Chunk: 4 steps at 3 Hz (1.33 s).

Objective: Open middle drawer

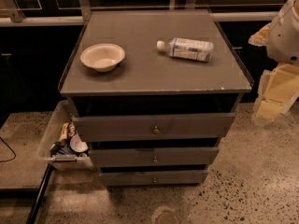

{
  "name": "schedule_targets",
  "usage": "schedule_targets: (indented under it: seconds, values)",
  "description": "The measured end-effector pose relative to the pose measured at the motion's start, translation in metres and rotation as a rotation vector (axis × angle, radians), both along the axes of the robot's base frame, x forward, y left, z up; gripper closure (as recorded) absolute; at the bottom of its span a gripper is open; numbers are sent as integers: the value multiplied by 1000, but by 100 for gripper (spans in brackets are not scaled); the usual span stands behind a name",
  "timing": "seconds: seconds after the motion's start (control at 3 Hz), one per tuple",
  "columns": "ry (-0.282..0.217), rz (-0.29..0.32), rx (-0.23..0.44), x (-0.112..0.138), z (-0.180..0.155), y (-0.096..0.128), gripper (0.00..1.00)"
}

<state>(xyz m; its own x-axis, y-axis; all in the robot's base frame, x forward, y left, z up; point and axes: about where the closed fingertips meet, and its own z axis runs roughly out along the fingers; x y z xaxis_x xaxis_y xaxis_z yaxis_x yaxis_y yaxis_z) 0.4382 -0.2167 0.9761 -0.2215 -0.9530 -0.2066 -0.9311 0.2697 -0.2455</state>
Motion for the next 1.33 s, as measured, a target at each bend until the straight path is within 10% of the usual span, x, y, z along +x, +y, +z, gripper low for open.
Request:
schedule_targets:
  seconds: [1.33]
  values:
    - [71, -15, -20, -4, -62, -27, 0]
